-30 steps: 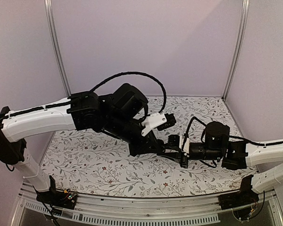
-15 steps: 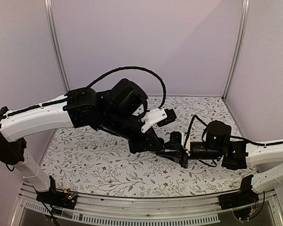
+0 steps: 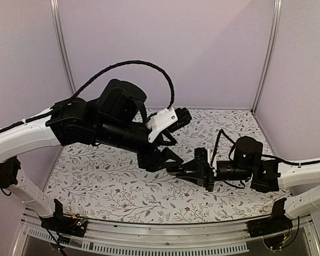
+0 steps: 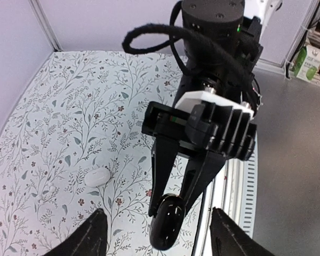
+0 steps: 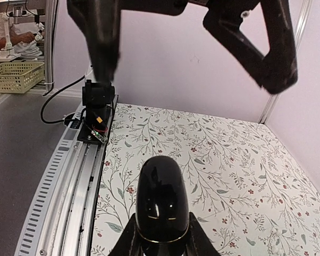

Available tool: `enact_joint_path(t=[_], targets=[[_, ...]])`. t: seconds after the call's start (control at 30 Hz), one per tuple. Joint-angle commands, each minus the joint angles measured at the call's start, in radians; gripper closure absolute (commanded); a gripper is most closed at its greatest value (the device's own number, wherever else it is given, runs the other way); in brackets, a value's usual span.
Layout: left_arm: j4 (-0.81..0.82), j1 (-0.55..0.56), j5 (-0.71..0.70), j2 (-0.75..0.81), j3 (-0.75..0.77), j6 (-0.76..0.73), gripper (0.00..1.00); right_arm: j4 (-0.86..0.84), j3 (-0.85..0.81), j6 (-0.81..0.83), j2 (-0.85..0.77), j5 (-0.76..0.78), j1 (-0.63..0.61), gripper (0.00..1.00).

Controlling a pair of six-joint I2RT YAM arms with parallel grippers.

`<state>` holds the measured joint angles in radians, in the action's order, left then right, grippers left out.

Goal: Insert the wireless bluetooth earbuds into the charging case
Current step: Close the charging case with the earbuds inside, then place the charging case with the earbuds at the center of the board.

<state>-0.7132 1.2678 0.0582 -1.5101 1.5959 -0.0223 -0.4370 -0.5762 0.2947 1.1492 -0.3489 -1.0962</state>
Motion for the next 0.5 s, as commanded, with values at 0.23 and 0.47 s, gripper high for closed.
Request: enact_joint_path(t=[0.23,0.47], targets=[[0.152,0.005,-0.141,0.126,-0.143,-0.015,0.05,-0.051,0.014,-0.056,-0.038,-0.070,0.023,1.00],[0.324,0.002,-0.165,0.217,-0.301,-0.038,0.00,-0.055,0.009,-0.160,-0.046,-0.099,0.074,1.00]])
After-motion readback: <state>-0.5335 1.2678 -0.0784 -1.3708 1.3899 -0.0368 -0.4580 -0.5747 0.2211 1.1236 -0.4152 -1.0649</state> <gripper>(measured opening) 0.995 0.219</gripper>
